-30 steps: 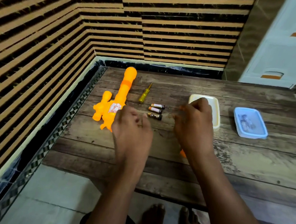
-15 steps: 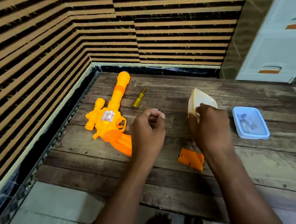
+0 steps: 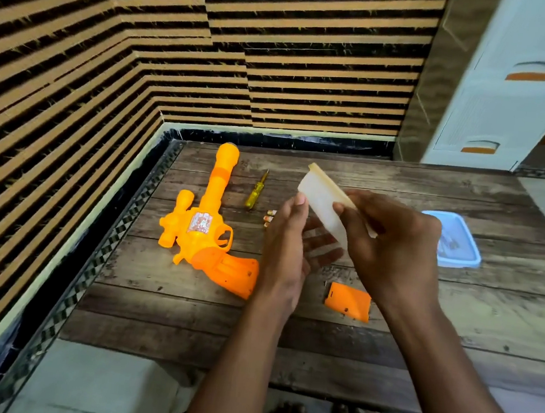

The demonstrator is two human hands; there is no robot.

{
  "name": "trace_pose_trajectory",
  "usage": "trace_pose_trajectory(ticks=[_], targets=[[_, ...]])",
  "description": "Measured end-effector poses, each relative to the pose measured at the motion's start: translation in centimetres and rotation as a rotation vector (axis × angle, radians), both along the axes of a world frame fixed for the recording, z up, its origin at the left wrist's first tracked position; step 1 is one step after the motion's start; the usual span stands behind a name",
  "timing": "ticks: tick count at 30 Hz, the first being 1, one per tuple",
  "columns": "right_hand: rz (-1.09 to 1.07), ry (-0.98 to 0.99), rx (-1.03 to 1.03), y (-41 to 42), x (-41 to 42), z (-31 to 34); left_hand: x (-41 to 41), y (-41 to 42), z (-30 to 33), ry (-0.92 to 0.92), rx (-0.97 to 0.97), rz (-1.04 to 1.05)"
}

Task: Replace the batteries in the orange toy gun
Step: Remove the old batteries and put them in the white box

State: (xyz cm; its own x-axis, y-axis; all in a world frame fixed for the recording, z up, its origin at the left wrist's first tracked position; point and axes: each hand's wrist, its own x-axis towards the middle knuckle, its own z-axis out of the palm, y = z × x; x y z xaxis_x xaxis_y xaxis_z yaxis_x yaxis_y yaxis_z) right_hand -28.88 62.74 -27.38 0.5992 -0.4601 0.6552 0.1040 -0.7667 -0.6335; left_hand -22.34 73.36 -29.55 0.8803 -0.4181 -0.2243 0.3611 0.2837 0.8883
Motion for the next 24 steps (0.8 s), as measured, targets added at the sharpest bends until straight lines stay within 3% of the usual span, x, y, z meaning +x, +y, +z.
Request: trace_pose_trajectory(ticks=[11,17,21,24], targets=[[0.057,-0.129,0.022,1.4,-0.1,-3.1,0.6,-1.4,-1.0,-0.020,0.013,-0.007],[0.014,-0.170,0.122,2.0,0.5,-3.7,1.7,-1.8,-2.1,-0.093,0.004,0.029],[0.090,-0.174,0.400,2.1,0.7,-3.6,2.1,-1.5,-2.5,-0.151,0.088,0.029],[0.170,-0.106,0.334,1.2,0.6,-3.4,2.3,-1.0,-2.3,-0.118,0.148,0.007]])
